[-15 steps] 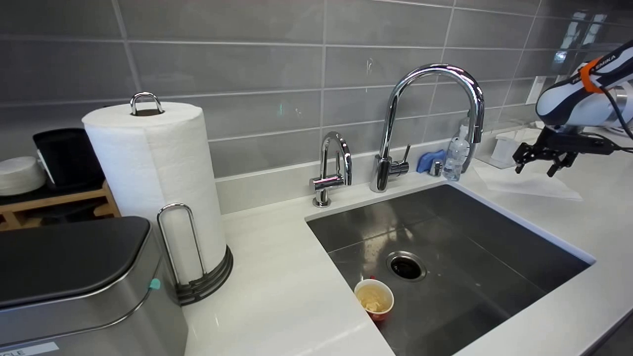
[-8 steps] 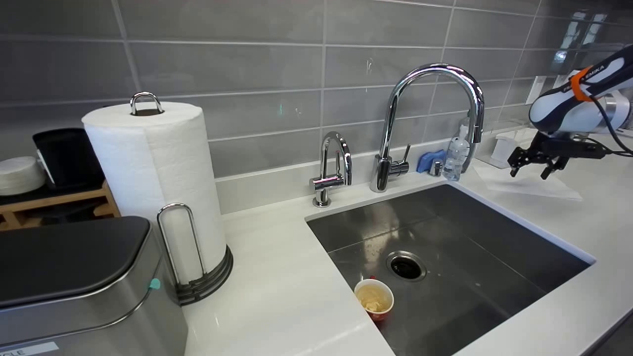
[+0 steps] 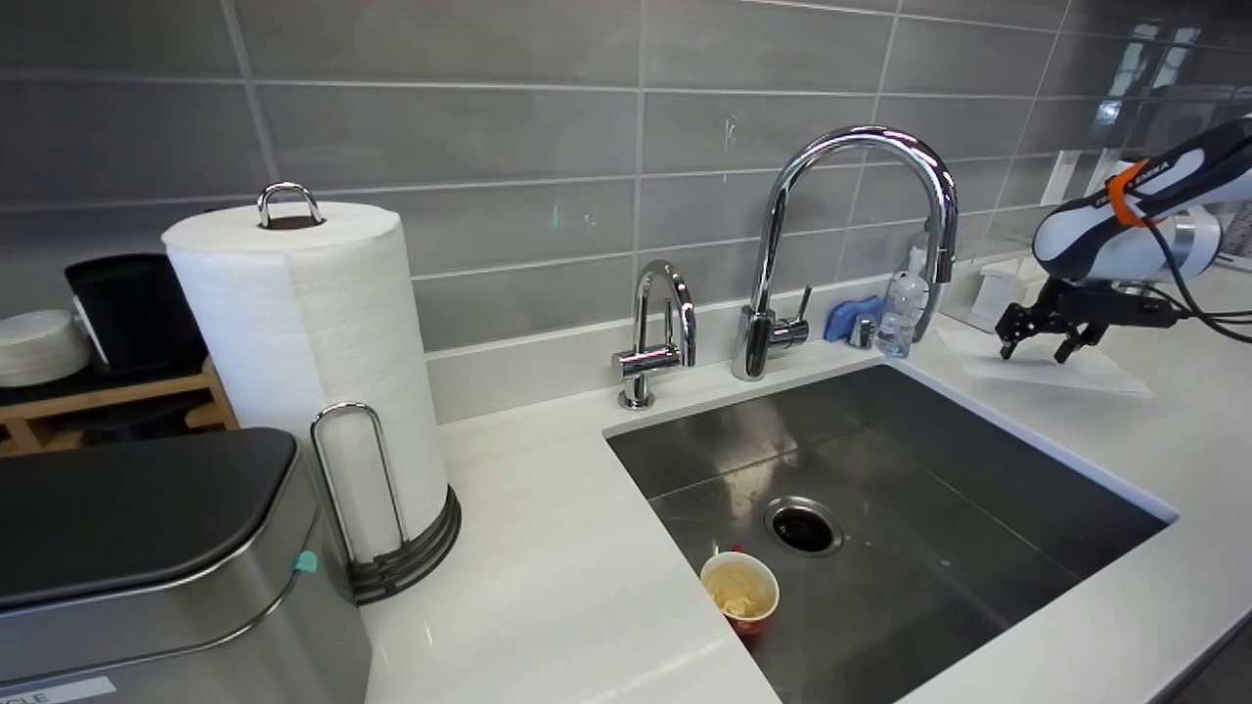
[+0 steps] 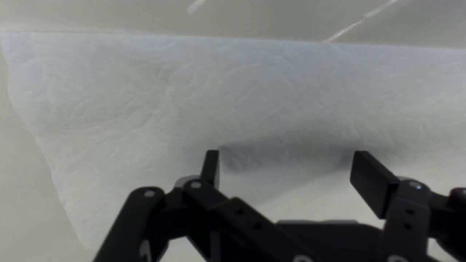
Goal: Use the serviette to wipe the counter on the right
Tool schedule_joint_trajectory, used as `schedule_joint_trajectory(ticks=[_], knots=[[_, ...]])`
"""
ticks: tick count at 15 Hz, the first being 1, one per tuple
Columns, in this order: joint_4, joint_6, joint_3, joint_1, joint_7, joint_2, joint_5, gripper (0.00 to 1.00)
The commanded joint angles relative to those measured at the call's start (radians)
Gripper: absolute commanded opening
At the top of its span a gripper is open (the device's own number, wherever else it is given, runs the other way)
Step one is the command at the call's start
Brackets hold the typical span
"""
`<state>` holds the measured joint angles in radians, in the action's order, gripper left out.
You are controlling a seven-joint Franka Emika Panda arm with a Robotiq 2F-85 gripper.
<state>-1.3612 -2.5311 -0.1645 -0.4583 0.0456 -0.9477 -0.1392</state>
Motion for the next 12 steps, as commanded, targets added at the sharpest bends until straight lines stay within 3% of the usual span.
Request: schedule_joint_trajectory(ticks=[1,8,9,12], knots=[[0.063,0.050,0.006,-0.016,-0.003,-0.042,0.000,0.61],[0.083,0.181,-0.027,0.000,-0.063,-0.028,0.010,0.06],[0.088,0.205,-0.030,0.000,-0.070,-0.028,0.011,0.01],[0.107,0.269,-0.032,-0.005,-0.080,-0.036,0.008,0.00]])
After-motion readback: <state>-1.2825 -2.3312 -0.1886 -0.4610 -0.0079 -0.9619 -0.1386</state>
